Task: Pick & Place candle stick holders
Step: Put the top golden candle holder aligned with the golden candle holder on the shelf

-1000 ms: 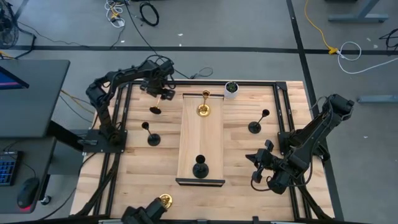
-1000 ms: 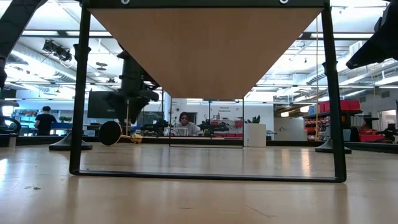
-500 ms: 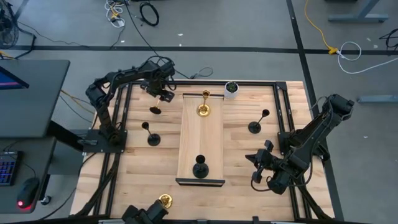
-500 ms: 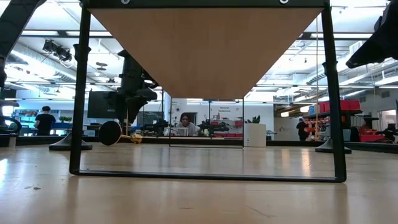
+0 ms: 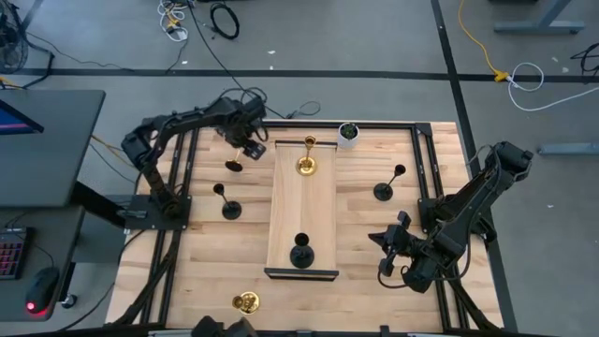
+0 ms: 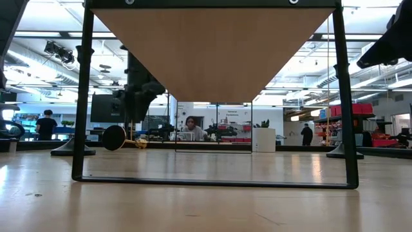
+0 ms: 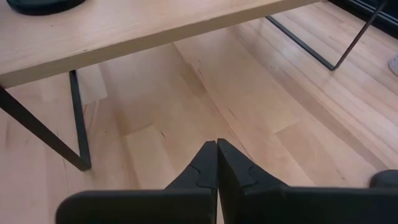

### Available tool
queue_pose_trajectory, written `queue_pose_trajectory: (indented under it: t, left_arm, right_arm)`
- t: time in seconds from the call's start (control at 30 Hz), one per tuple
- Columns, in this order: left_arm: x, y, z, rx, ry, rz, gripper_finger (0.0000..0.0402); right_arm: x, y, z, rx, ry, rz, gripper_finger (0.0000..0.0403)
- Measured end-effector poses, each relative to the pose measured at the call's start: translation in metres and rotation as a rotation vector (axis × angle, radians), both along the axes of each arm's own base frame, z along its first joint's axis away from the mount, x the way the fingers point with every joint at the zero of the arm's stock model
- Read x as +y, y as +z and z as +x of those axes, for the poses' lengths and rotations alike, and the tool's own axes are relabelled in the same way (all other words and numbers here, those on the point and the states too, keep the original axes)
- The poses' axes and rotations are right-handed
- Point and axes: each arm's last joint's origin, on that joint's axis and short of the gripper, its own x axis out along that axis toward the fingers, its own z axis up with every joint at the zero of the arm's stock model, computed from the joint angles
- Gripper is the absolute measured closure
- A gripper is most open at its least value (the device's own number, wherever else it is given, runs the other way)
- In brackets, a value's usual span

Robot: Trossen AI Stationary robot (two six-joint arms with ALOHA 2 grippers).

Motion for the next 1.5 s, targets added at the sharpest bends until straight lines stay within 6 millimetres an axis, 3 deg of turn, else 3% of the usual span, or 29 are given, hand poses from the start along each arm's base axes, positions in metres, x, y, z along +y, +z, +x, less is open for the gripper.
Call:
queue_pose_trajectory:
  t: [0.3, 0.77, 1.0, 1.27, 1.5]
  left_arm:
    - [-0.002, -0.045, -0.021, -0.014, 0.101, -0.057, 0.0195]
    - [0.004, -0.064, -0.034, -0.082, 0.187, -0.057, 0.0199]
    - [-0.003, -0.078, -0.039, -0.094, 0.209, -0.089, 0.0258]
    - [-0.003, -0.081, -0.042, -0.095, 0.208, -0.077, 0.0384]
    - [-0.001, -0.081, -0.043, -0.098, 0.209, -0.07, 0.0392]
  right_arm:
    - [0.001, 0.0, 0.001, -0.008, 0.001, 0.009, 0.0403]
    - [0.001, 0.001, 0.001, -0.028, -0.006, -0.004, 0.0403]
    - [0.001, 0.001, 0.001, -0.031, -0.006, -0.002, 0.0403]
    - [0.001, 0.001, 0.001, -0.029, -0.002, -0.007, 0.0403]
    - [0.002, 0.002, 0.002, -0.033, 0.005, -0.006, 0.0403]
